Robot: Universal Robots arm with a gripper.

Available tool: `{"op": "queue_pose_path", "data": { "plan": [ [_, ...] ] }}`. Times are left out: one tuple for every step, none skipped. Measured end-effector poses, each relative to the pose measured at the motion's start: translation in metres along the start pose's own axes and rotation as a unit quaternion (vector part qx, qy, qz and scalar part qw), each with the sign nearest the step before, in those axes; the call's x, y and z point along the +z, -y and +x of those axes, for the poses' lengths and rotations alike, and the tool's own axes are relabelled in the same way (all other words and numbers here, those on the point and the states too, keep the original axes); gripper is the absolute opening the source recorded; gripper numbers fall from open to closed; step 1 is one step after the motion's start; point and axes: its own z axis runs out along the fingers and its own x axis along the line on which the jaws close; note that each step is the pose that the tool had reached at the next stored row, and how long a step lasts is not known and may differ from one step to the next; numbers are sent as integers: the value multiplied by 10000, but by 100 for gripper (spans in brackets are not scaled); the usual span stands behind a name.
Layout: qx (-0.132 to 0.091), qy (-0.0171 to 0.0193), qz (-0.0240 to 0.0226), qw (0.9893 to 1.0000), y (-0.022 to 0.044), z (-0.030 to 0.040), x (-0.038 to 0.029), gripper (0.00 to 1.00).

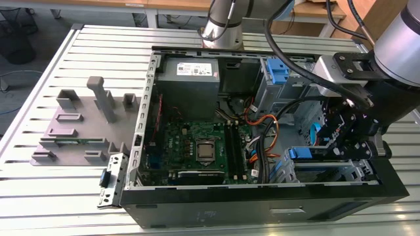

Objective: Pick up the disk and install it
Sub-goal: 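Insert the first disk wire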

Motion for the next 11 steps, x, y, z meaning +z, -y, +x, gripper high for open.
{"op": "queue_pose_path", "data": {
  "plan": [
    [0,0,0,10000,0,0,0,42],
    [0,0,0,10000,0,0,0,42],
    [0,0,0,10000,0,0,0,42],
    [0,0,0,10000,0,0,0,42],
    [0,0,0,10000,0,1,0,42],
    [0,0,0,10000,0,1,0,41],
    [0,0,0,10000,0,1,0,35],
    [0,0,0,10000,0,1,0,29],
    [0,0,0,10000,0,1,0,29],
    [0,0,0,10000,0,1,0,23],
    [0,0,0,10000,0,1,0,23]
  ]
}}
